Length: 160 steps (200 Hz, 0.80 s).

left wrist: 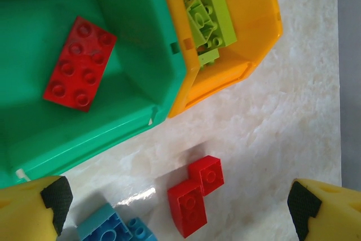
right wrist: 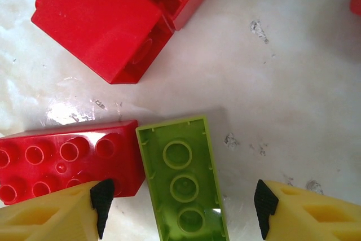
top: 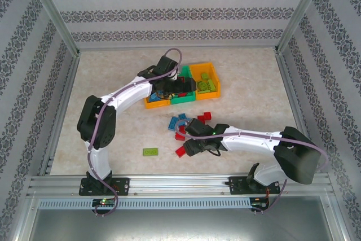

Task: Sort the legos into containers by color

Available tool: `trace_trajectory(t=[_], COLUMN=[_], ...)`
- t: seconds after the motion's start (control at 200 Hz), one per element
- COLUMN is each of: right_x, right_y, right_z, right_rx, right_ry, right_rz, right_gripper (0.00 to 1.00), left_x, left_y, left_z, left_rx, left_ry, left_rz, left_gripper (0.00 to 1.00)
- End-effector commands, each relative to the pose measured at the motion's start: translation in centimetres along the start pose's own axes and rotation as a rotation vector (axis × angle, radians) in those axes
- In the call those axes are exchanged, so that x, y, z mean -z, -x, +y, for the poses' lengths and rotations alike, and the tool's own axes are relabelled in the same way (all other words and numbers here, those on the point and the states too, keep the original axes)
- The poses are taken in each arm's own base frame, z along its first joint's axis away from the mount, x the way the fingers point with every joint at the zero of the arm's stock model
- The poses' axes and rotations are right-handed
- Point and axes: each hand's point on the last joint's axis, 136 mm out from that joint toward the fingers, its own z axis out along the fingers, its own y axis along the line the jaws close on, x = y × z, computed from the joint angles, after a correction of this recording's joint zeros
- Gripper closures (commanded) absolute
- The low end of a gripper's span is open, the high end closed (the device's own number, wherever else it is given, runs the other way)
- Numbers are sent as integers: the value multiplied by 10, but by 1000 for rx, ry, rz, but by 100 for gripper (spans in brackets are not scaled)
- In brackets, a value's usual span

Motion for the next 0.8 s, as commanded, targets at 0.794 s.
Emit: trace_trajectory(t=[0.794], right_x=[34], right_y=[-10], right_z=[-8], right_rx=[-39], right_ry=[29], right_rz=[-104], right_gripper=[28], left_x=[14], left_y=[-17], left_z=[20], left_rx=[33], left_ry=[-24], left_rz=[-24], left_gripper=[0])
